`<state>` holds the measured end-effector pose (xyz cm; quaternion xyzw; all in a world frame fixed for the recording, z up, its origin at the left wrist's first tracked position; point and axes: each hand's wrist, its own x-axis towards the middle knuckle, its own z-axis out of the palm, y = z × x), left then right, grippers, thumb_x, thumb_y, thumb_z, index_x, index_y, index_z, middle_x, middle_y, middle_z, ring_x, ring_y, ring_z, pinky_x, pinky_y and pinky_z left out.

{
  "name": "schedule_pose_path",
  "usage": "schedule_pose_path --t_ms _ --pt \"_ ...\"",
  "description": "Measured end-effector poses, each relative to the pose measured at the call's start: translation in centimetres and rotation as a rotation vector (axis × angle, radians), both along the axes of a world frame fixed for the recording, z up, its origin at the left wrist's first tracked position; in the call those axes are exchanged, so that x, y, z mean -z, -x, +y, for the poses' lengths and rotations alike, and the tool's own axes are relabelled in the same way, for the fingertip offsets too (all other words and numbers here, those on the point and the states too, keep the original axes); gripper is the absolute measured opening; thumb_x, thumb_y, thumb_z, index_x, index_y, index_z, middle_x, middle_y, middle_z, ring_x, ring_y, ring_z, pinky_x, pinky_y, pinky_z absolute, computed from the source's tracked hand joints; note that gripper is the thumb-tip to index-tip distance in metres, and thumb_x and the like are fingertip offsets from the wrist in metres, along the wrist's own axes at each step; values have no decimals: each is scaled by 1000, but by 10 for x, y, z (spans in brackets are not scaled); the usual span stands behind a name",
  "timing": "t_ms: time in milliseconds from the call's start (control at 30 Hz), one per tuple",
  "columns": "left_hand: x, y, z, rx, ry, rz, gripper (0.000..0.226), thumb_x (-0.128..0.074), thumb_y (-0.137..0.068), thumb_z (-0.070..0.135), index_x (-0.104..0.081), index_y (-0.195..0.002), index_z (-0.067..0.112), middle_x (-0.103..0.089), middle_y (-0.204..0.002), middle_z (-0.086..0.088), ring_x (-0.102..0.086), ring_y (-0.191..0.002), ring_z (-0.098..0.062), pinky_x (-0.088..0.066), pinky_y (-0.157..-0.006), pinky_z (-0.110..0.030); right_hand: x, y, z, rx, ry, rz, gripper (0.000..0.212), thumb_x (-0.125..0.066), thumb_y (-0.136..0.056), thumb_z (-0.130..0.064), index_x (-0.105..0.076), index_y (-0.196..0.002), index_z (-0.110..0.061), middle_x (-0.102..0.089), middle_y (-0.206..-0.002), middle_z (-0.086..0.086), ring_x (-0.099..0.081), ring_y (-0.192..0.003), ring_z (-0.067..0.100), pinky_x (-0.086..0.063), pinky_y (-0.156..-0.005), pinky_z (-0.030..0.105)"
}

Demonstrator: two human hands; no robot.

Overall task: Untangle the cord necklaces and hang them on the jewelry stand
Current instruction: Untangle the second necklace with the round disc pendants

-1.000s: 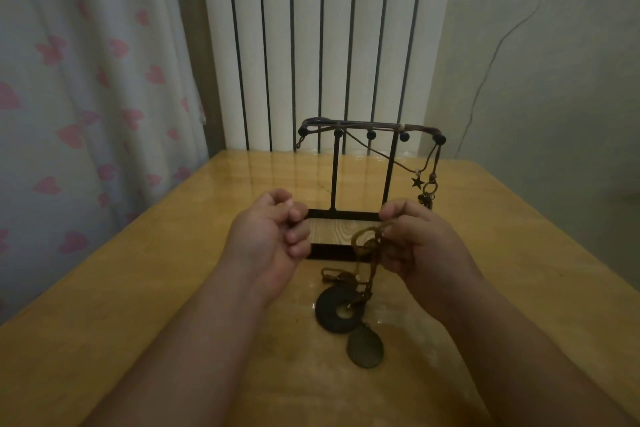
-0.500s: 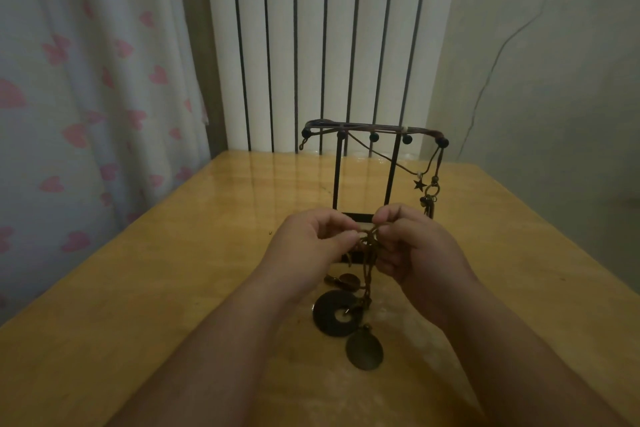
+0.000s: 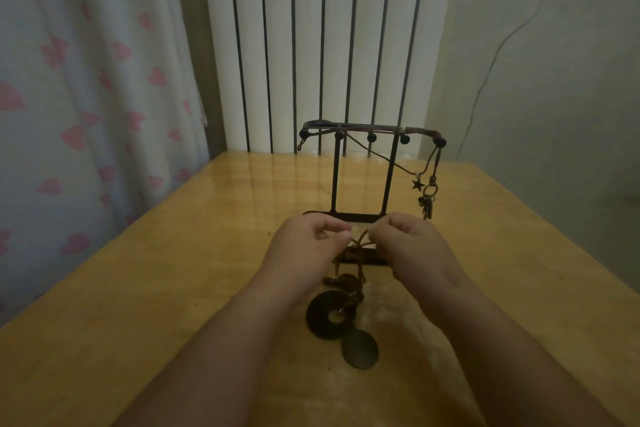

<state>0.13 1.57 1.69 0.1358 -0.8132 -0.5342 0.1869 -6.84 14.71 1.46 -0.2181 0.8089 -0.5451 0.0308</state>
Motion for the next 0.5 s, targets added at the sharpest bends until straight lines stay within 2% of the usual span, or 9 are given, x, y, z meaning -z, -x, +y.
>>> schedule_pose_path --t_ms 67,133,200,267,333,367,433,500 --pt "2 2 1 -44 70 -20 16 -57 -98 27 -68 -109 31 -67 -99 11 -60 -94 -3 -43 -70 -18 -1 2 -1 6 108 -105 26 -49 -97 -23 -59 -79 -8 -51 -65 1 -43 -60 18 -36 -56 31" --pt "3 4 0 -61 103 -60 15 -55 -99 28 -68 -106 28 -67 -99 9 -60 -95 -6 -43 -72 -20 -4 3 0 -53 318 -315 25 -45 -97 -21 -53 -75 -12 -43 -58 -2 -35 -53 14 -31 -53 30" --pt "4 4 -1 -63 119 -87 16 -51 -101 30 -67 -100 26 -66 -95 8 -59 -91 -6 -40 -68 -20 -5 2 1 -160 540 -515 20 -46 -97 -27 -56 -90 -12 -42 -60 -1 -32 -52 13 -28 -52 29" --pt "3 5 -2 -75 76 -81 21 -47 -103 31 -65 -95 24 -66 -92 5 -59 -86 -6 -37 -64 -21 -4 2 3 -217 657 -585 25 -49 -96 -30 -59 -110 -12 -43 -63 0 -33 -53 13 -27 -51 28" --pt "1 5 -3 -105 40 -77 27 -43 -104 34 -64 -92 23 -64 -91 5 -56 -84 -4 -36 -63 -22 -4 4 6 -213 576 -501 24 -53 -95 -23 -61 -117 -17 -47 -64 -1 -37 -54 12 -29 -52 28" --pt "0 5 -4 -117 23 -77 29 -42 -105 35 -64 -90 24 -62 -90 6 -54 -83 -4 -36 -63 -22 -4 3 8 -207 447 -408 22 -56 -94 -19 -63 -115 -19 -51 -67 -1 -41 -57 13 -31 -54 28" --pt "-2 4 -5 -119 -4 -67 30 -40 -105 37 -63 -89 24 -60 -88 7 -53 -83 -4 -36 -62 -22 -4 1 9 -149 113 -155 13 -62 -91 -22 -70 -102 -24 -64 -80 -1 -53 -68 13 -40 -60 26" --pt "-1 3 -4 -95 -10 -57 30 -40 -105 37 -64 -90 25 -61 -89 7 -54 -83 -4 -36 -62 -21 -1 -1 6 -91 -93 49 9 -63 -92 -31 -72 -91 -27 -69 -87 -4 -61 -81 11 -47 -69 27"
